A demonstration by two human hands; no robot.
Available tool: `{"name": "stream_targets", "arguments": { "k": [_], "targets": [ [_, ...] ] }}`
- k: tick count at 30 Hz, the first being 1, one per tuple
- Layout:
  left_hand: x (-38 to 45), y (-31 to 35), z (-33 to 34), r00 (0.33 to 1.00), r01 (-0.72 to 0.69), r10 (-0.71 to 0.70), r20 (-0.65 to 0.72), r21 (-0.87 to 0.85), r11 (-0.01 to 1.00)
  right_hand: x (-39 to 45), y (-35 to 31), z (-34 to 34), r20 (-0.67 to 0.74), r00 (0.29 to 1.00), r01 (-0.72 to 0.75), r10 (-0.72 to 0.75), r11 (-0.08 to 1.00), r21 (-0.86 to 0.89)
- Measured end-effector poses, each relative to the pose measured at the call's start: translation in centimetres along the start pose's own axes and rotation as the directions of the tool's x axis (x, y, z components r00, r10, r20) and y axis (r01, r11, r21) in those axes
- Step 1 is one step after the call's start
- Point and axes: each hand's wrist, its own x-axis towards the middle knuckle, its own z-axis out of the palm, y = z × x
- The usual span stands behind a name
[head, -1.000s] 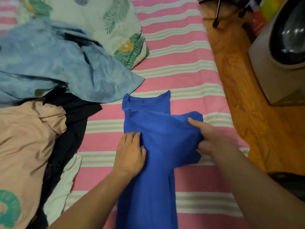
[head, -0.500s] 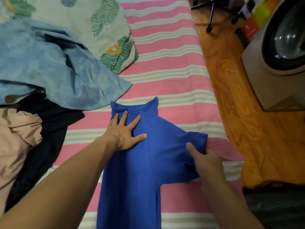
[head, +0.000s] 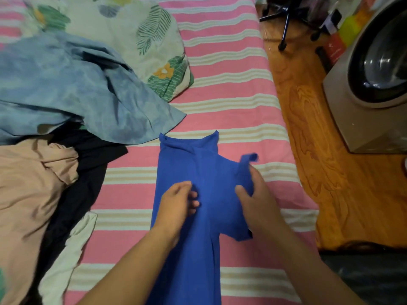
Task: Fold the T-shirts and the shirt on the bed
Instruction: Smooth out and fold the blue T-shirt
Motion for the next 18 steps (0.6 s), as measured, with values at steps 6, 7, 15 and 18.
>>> {"name": "stream_targets", "arguments": {
  "k": [6,7,15,18],
  "targets": [
    [-0.8,-0.2,-5.7,0.917,0.373,-0.228,0.326,-0.502,0.78,-0.7,-1.1,8.5,0.505,0.851,-0.031,0.148,0.972,-0.232],
    [-0.8,-0.7,-5.7,0.911,0.377,-0.231,0.341,-0.465,0.801,-0.7,-0.2,8.9,0.468,0.87,-0.004,0.155,0.951,-0.308],
    [0.2,-3.1,-4.8,0.981,0.145,-0.097,0.166,-0.311,0.939,5.9,1.5,4.9,0.122,0.992,0.115,-0.043,0.73,-0.674],
    [1.4,-2.8,-5.5,0.991,0.096,-0.064,0.117,-0.295,0.951,9.4,1.0,5.2,0.185,0.983,0.131,-0.004,0.72,-0.681]
  ]
}}
